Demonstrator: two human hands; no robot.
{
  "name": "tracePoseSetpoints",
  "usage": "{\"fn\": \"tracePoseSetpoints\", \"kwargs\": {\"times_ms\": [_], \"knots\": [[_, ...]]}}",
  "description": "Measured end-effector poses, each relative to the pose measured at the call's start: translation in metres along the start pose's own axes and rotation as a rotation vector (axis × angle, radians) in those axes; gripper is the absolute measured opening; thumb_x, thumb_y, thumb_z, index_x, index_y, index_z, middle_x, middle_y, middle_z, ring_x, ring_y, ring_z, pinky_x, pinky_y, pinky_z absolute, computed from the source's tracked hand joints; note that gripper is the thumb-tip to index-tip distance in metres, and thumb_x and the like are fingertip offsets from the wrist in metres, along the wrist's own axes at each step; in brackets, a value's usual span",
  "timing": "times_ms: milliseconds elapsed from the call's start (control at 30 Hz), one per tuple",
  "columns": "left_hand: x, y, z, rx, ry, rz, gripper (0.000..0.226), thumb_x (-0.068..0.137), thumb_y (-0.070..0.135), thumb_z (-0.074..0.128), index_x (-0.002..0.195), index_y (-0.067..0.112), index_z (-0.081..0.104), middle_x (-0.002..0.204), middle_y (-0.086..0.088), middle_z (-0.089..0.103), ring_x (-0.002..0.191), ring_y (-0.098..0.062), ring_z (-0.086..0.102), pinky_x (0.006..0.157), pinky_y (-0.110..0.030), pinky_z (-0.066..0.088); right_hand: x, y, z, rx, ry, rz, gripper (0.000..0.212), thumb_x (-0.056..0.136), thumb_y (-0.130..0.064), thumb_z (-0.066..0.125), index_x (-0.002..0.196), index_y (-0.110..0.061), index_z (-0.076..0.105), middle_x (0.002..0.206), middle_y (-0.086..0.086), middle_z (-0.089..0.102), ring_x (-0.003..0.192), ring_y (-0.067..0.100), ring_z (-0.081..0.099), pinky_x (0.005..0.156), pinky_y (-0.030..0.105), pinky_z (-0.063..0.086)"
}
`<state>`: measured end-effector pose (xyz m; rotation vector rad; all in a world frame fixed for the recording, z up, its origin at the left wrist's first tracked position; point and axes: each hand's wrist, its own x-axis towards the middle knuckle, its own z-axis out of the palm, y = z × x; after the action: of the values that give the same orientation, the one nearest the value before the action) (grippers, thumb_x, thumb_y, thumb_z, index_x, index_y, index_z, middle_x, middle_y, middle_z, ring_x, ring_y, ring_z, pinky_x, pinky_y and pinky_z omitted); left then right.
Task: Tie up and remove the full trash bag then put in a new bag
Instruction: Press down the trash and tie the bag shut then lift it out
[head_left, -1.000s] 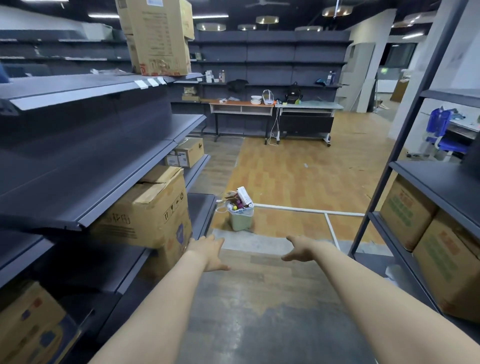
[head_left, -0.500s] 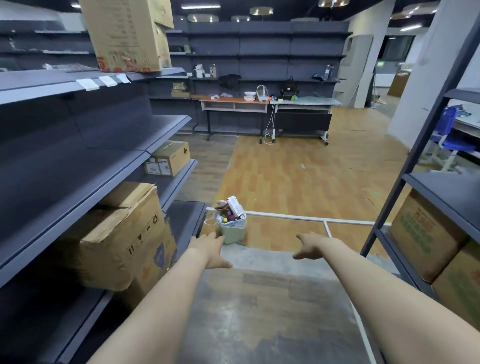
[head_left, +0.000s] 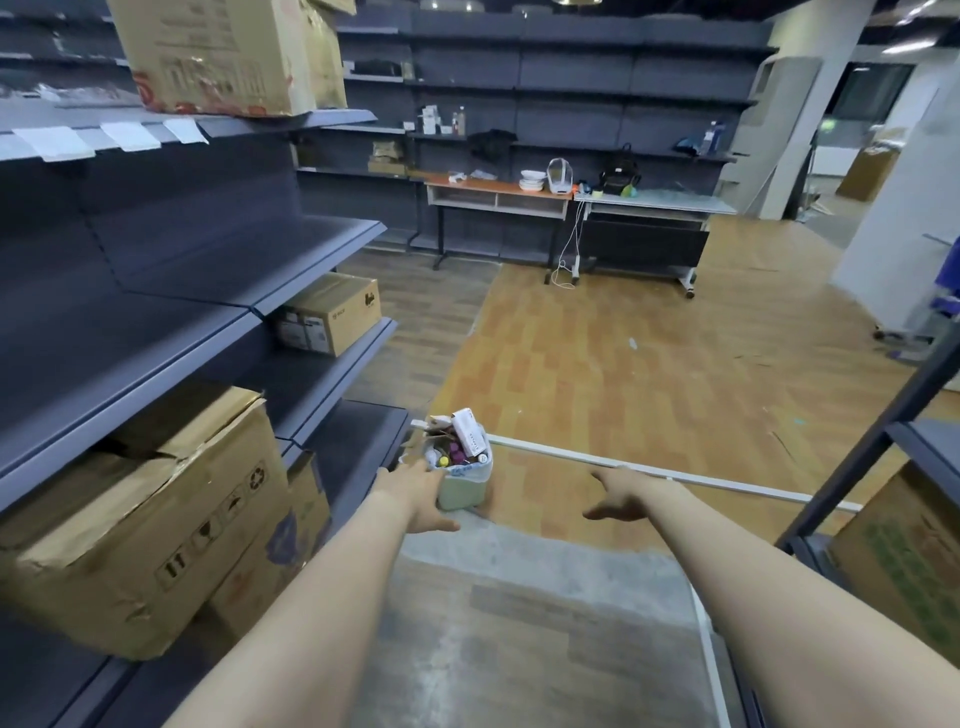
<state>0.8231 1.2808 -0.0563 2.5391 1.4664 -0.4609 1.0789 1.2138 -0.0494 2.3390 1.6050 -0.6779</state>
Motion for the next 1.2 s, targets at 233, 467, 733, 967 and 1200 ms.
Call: {"fn": "tracePoseSetpoints", "kwargs": {"times_ms": [233, 467, 733, 967, 1200], "knots": [[0.093, -0.024, -0.023, 0.008, -0.007, 0.007, 0.078, 0.082, 0.06, 0.056, 0.144, 0.023, 0.029, 0.149, -0.005, 0.033, 0.133, -0.028, 0.038, 0.106, -0.047, 0.032, 0.088, -0.017, -0.033, 0.004, -0.009, 0.013, 0.072, 0.088, -0.041, 0.059, 0.146, -0.011, 0.027, 0.146, 0.013, 0.039, 0.131, 0.028, 0.043, 0.105, 0.033, 0.039], [0.183, -0.067, -0.058, -0.022, 0.015, 0.007, 0.077, 0.081, 0.059, 0.057, 0.145, 0.026, 0.028, 0.145, -0.003, 0.037, 0.131, -0.026, 0.041, 0.104, -0.043, 0.033, 0.176, -0.044, -0.079, -0.005, -0.006, 0.035, 0.07, 0.088, -0.044, 0.058, 0.144, -0.012, 0.03, 0.14, 0.013, 0.042, 0.125, 0.029, 0.046, 0.103, 0.036, 0.041], [0.25, -0.097, -0.077, -0.021, -0.024, 0.017, 0.069, 0.082, 0.057, 0.057, 0.139, 0.024, 0.036, 0.139, -0.005, 0.043, 0.128, -0.026, 0.043, 0.102, -0.042, 0.034, 0.243, -0.068, -0.109, -0.008, -0.032, 0.039, 0.071, 0.089, -0.043, 0.057, 0.146, -0.014, 0.026, 0.144, 0.014, 0.036, 0.129, 0.03, 0.043, 0.106, 0.039, 0.038], [0.309, -0.115, -0.088, -0.041, -0.054, -0.024, 0.077, 0.081, 0.06, 0.057, 0.143, 0.022, 0.032, 0.144, -0.005, 0.037, 0.131, -0.026, 0.041, 0.104, -0.042, 0.033, 0.304, -0.074, -0.14, -0.043, -0.057, 0.022, 0.072, 0.091, -0.043, 0.054, 0.148, -0.015, 0.02, 0.149, 0.013, 0.03, 0.134, 0.03, 0.038, 0.108, 0.037, 0.035], [0.384, -0.127, -0.126, -0.005, -0.062, -0.081, 0.085, 0.082, 0.062, 0.055, 0.148, 0.021, 0.023, 0.151, -0.006, 0.029, 0.136, -0.028, 0.035, 0.11, -0.044, 0.031, 0.386, -0.076, -0.194, -0.046, -0.038, -0.033, 0.077, 0.09, -0.044, 0.055, 0.15, -0.015, 0.015, 0.151, 0.016, 0.025, 0.137, 0.033, 0.034, 0.111, 0.039, 0.033]]}}
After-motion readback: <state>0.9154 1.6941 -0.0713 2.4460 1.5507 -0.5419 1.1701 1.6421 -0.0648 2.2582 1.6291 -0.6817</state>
